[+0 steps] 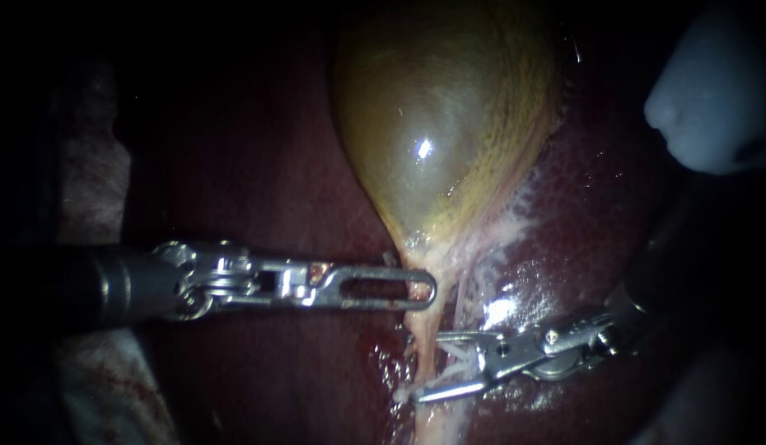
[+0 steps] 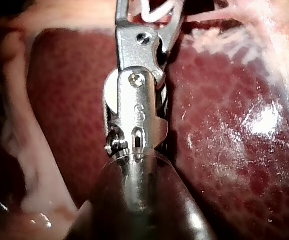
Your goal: Clipping second clip left tube
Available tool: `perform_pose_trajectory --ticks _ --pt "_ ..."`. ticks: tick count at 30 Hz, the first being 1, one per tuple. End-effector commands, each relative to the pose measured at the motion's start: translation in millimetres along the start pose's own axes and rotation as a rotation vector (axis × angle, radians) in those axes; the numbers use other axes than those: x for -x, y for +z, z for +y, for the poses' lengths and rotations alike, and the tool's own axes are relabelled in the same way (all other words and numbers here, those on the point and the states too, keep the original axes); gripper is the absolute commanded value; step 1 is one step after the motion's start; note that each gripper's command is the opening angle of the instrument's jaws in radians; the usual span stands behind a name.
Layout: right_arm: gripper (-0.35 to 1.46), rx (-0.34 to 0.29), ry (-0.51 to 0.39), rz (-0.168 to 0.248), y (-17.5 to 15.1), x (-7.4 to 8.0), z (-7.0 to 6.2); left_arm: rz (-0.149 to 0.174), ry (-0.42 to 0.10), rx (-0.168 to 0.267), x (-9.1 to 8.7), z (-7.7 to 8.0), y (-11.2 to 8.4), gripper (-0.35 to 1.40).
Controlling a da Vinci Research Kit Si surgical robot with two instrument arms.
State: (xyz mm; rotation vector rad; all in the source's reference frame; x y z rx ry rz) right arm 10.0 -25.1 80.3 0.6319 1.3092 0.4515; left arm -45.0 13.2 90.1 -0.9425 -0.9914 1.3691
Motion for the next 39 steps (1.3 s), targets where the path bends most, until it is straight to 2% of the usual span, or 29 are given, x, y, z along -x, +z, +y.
perform_pose_trajectory --ticks 1,11,16,19,21,24,28,39 --pt "0.48 0.001 0.005 0.000 0.1 0.0 0.0 0.000 0.000 0.000 0.0 0.0 0.0 -0.35" --pt "0.41 -0.006 0.044 -0.020 0.7 0.5 -0.1 0.000 0.000 0.000 0.0 0.0 0.0 -0.35" --pt "0.34 -0.028 0.064 -0.023 0.9 0.9 -0.3 0.000 0.000 0.000 0.0 0.0 0.0 -0.35" --pt "0.22 -0.043 0.085 -0.023 0.9 1.0 -0.4 0.000 0.000 0.000 0.0 0.0 0.0 -0.35" --pt "0.02 -0.061 0.096 -0.024 0.9 1.1 -0.6 0.000 0.000 0.000 0.0 0.0 0.0 -0.35" --pt "-0.15 -0.066 0.101 -0.025 0.8 1.1 -0.7 0.000 0.000 0.000 0.0 0.0 0.0 -0.35" --pt "-0.29 -0.066 0.112 -0.025 0.8 1.1 -0.7 0.000 0.000 0.000 0.0 -0.1 0.0 -0.35" --pt "-0.33 -0.071 0.112 -0.025 0.5 1.2 -0.4 0.000 0.001 0.000 0.0 -0.1 0.1 -0.35"
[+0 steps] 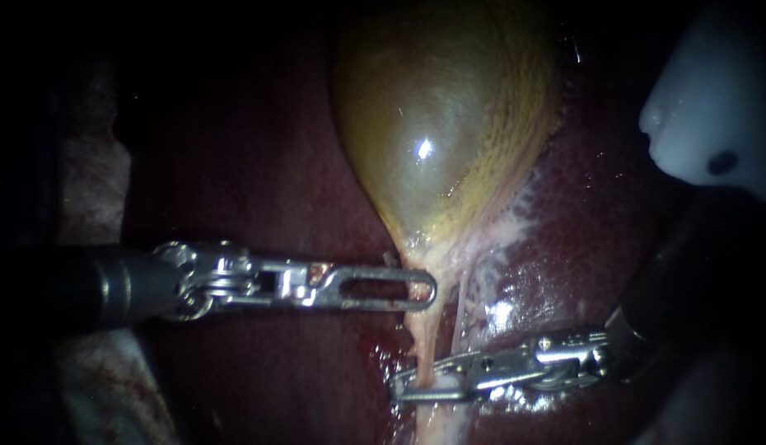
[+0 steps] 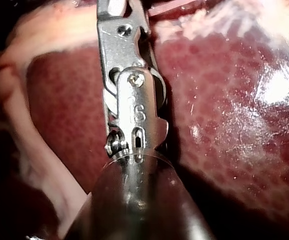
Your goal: Clipping second clip left tube
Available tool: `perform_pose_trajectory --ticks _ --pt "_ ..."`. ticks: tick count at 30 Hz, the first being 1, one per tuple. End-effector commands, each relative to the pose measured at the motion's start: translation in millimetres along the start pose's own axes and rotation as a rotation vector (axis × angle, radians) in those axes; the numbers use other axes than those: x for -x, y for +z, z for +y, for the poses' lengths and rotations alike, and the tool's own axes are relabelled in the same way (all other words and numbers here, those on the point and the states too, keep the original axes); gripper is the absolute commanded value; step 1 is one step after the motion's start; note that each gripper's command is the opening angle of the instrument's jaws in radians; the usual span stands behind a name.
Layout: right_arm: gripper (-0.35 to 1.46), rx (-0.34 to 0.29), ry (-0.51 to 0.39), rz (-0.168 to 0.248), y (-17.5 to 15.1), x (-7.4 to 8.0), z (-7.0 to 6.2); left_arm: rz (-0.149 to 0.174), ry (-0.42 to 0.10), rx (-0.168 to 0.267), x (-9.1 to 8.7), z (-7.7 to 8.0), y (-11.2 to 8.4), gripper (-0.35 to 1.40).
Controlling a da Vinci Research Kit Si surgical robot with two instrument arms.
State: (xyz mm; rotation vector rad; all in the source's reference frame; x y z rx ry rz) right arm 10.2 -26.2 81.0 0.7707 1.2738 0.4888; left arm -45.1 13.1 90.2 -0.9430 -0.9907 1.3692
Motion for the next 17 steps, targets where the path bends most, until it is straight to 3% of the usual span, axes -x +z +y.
perform_pose_trajectory --ticks 1,17 --pt "-0.33 0.000 0.006 0.001 0.0 0.0 0.0 0.000 0.000 0.000 0.0 0.0 0.0 -0.35" --pt "-0.34 -0.001 0.006 0.001 -0.1 0.0 0.0 0.000 0.000 0.000 0.0 0.0 0.0 -0.35"
